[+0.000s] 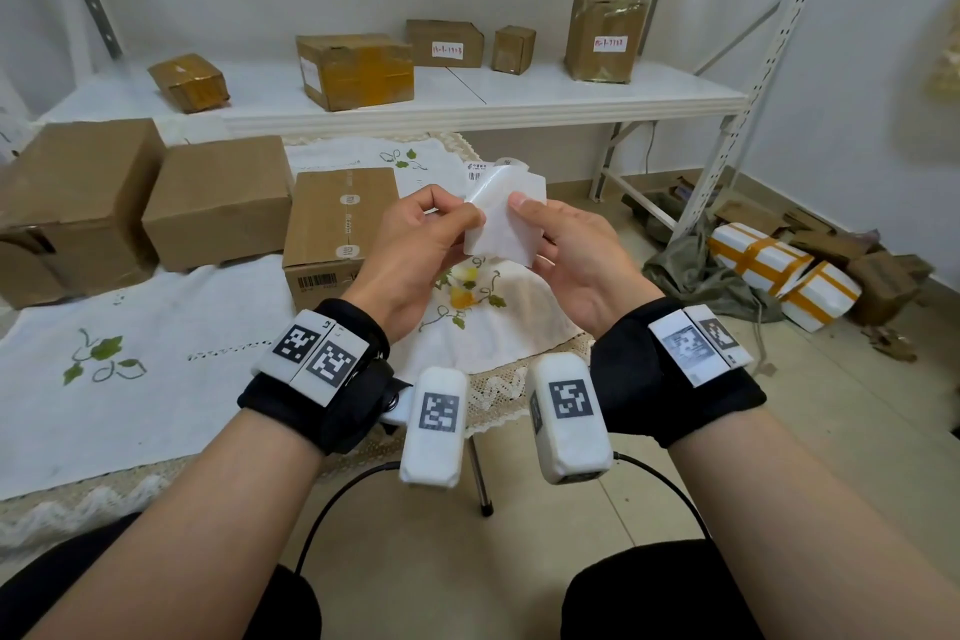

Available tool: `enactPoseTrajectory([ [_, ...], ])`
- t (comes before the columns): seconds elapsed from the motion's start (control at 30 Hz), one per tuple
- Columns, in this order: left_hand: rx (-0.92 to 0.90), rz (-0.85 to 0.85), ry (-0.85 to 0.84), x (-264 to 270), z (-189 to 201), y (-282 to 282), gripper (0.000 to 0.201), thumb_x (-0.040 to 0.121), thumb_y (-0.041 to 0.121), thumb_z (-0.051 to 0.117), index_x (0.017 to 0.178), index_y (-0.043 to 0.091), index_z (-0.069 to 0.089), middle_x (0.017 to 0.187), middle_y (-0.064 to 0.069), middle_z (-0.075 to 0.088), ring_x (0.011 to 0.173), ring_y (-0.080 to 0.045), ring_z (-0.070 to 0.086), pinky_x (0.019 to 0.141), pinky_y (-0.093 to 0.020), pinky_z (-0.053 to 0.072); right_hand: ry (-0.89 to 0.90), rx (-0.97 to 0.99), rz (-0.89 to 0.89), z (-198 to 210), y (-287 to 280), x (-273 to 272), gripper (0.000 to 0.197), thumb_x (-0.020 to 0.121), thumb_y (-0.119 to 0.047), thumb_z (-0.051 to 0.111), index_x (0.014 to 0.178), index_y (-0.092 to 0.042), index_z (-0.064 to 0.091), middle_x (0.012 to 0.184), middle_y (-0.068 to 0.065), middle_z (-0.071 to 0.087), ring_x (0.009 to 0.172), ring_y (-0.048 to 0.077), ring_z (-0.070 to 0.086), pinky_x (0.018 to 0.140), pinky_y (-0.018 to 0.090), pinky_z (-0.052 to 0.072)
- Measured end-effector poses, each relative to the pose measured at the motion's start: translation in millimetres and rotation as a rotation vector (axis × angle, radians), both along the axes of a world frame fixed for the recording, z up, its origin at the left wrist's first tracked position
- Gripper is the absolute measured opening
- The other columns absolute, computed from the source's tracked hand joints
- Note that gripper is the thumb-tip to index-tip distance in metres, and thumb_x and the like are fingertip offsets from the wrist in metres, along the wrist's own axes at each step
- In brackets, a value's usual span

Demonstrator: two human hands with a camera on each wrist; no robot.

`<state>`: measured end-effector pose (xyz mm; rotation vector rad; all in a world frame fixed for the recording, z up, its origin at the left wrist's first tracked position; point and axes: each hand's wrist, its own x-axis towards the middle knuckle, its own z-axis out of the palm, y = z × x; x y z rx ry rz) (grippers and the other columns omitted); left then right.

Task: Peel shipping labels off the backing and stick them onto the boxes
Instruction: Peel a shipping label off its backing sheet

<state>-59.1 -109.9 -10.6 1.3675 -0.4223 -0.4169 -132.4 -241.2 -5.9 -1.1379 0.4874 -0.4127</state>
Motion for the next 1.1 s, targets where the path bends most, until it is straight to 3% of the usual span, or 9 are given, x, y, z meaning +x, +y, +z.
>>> enactPoseTrajectory([
  [0.13, 0.002, 0.007, -0.005, -0.7, 0.1, -0.5, 0.027, 0.092, 0.001, 0.066, 0.072, 0.013, 0.054, 0.055, 0.009, 0.058, 0.052, -0.006, 0.053, 0.057, -0.017, 0.051, 0.024, 0.005, -0.016, -1.6, -2.5, 0.5, 0.01, 0.094, -0.013, 0.074, 0.095, -0.008, 0.064, 0.095, 0.011, 0.075, 0.076, 0.021, 0.072, 0.06, 0.029, 0.06],
  [0.33, 0.008, 0.013, 0.001, 1.5, -1.2, -2.3, 0.027, 0.091, 0.003, 0.068, 0.071, 0.014, 0.056, 0.078, -0.004, 0.063, 0.069, -0.014, 0.058, 0.066, -0.023, 0.054, 0.053, -0.028, -0.051, -2.6, -6.8, 1.3, 0.015, 0.094, -0.012, 0.073, 0.105, -0.005, 0.065, 0.109, 0.015, 0.075, 0.095, 0.027, 0.072, 0.089, 0.04, 0.062],
  [0.43, 0.002, 0.011, 0.015, 3.2, -2.8, -3.1, 0.027, 0.091, 0.003, 0.068, 0.07, 0.014, 0.056, 0.087, -0.011, 0.063, 0.077, -0.019, 0.061, 0.068, -0.025, 0.056, 0.061, -0.02, -0.06, -2.8, -8.2, 1.6, 0.009, 0.095, -0.011, 0.071, 0.101, -0.005, 0.065, 0.104, 0.013, 0.075, 0.096, 0.027, 0.072, 0.091, 0.042, 0.061],
  [0.63, -0.011, 0.011, 0.024, 4.7, -3.7, -3.5, 0.03, 0.093, 0.004, 0.067, 0.068, 0.015, 0.053, 0.087, -0.007, 0.066, 0.079, -0.018, 0.064, 0.062, -0.021, 0.057, 0.099, 0.001, -0.086, -1.8, -9.9, 1.6, 0.005, 0.099, -0.01, 0.067, 0.096, -0.006, 0.065, 0.105, 0.014, 0.075, 0.105, 0.032, 0.073, 0.093, 0.046, 0.06],
  [0.77, -0.015, 0.017, 0.025, 4.1, -3.2, -3.4, 0.032, 0.093, 0.003, 0.065, 0.068, 0.015, 0.05, 0.089, -0.01, 0.064, 0.083, -0.021, 0.063, 0.06, -0.02, 0.056, 0.121, 0.0, -0.101, -1.2, -9.4, 3.3, 0.005, 0.101, -0.01, 0.063, 0.103, -0.005, 0.062, 0.11, 0.015, 0.073, 0.104, 0.031, 0.072, 0.096, 0.047, 0.059],
  [0.97, 0.014, 0.001, 0.01, 1.6, 0.7, 0.5, 0.032, 0.094, 0.002, 0.063, 0.068, 0.015, 0.049, 0.092, -0.016, 0.059, 0.083, -0.029, 0.059, 0.05, -0.021, 0.053, 0.13, -0.029, -0.038, -3.0, -6.3, 2.7, 0.029, 0.095, -0.021, 0.074, 0.116, -0.003, 0.064, 0.097, 0.008, 0.074, 0.089, 0.023, 0.071, 0.091, 0.041, 0.059],
  [1.1, -0.002, -0.023, 0.033, 2.6, -1.5, -1.3, 0.031, 0.095, 0.003, 0.062, 0.069, 0.014, 0.048, 0.095, -0.017, 0.061, 0.089, -0.028, 0.064, 0.062, -0.026, 0.061, 0.118, -0.017, -0.053, -2.9, -6.5, 1.3, 0.01, 0.094, -0.014, 0.074, 0.1, -0.009, 0.068, 0.097, 0.007, 0.075, 0.091, 0.023, 0.071, 0.097, 0.041, 0.057],
])
